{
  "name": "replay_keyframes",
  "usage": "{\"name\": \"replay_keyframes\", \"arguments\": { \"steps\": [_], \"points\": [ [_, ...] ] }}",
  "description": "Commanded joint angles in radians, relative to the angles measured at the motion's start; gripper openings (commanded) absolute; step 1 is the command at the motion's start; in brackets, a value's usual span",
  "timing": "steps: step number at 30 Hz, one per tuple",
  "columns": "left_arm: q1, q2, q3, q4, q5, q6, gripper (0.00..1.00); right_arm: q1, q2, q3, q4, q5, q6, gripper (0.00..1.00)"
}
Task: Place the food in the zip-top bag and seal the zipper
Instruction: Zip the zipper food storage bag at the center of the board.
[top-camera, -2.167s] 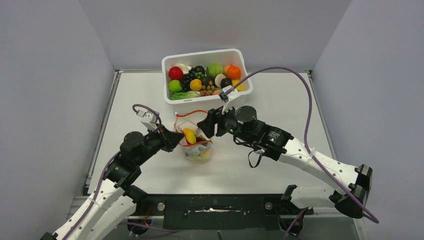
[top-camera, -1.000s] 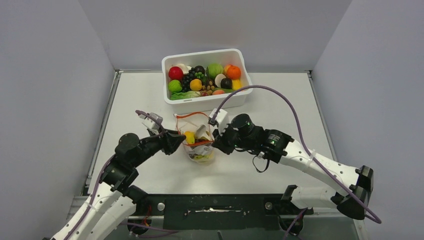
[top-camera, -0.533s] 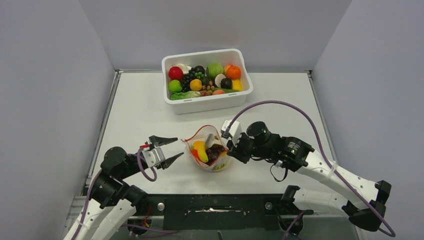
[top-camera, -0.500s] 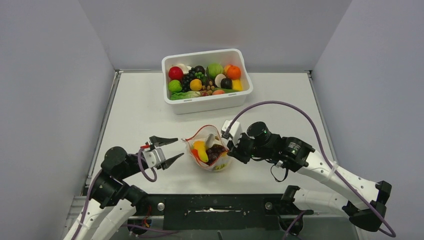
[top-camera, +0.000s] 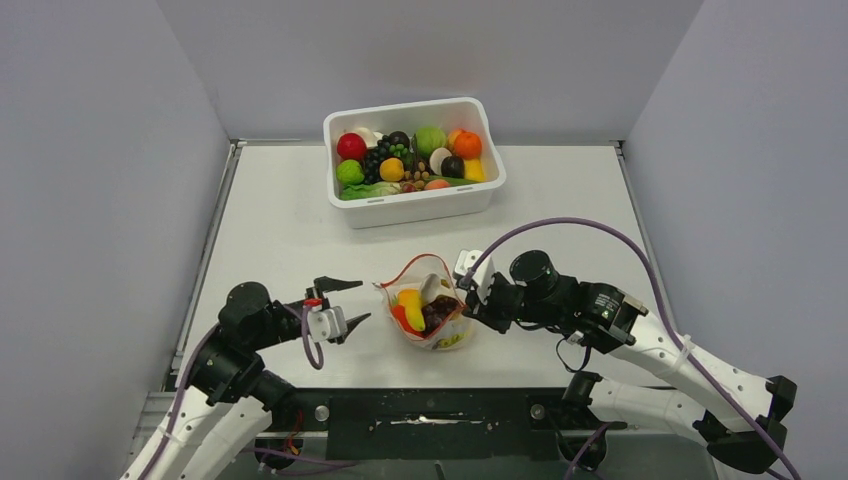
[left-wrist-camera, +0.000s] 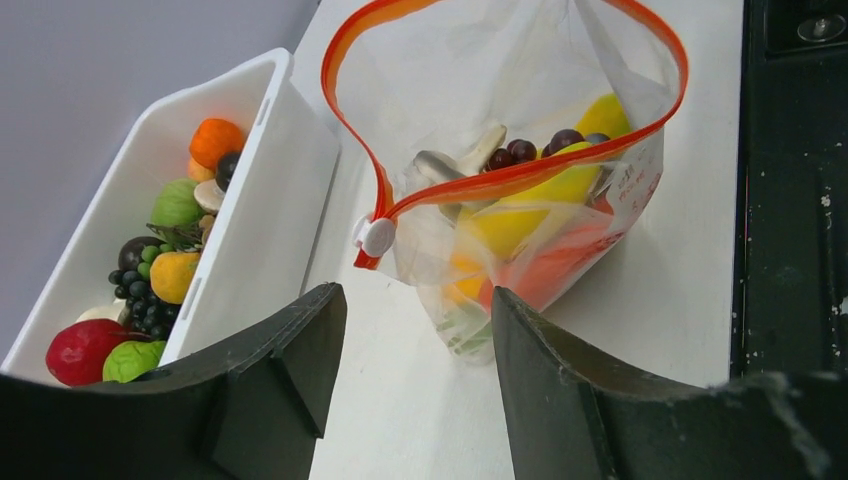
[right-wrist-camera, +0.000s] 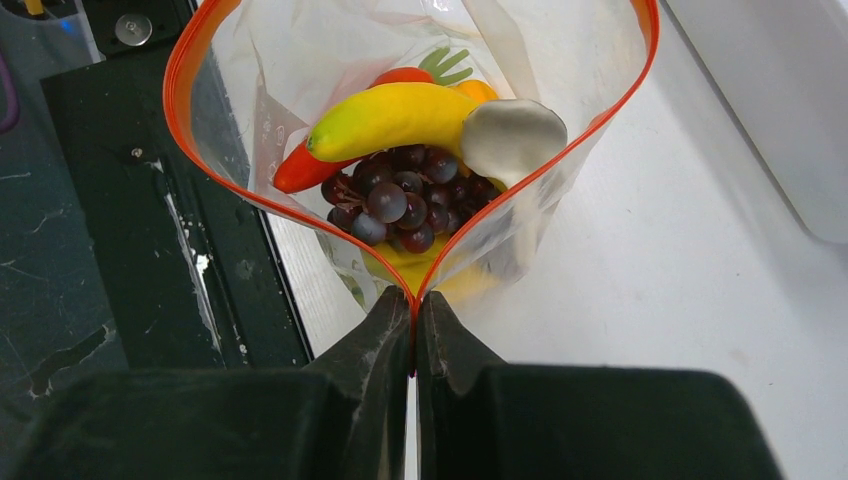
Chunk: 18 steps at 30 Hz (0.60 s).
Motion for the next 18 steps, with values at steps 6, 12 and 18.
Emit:
{"name": "replay_keyframes", "arguments": {
  "steps": [6, 12, 18],
  "points": [
    [0.005, 0.089, -0.031, 0.133, 0.049, 0.023, 0.52, 0.003, -0.032, -0.001, 0.015, -0.045, -0.069, 0.0],
    [0.005, 0.107, -0.084, 0.305, 0.119, -0.064, 0.52, 0.002, -0.029, 0.015, -0.011, -0.057, -0.092, 0.0],
    [0.006, 0.184, -0.089, 0.338, 0.156, -0.06, 0.52, 0.003, -0.025, 0.011, -0.007, -0.065, -0.098, 0.0]
  ]
}}
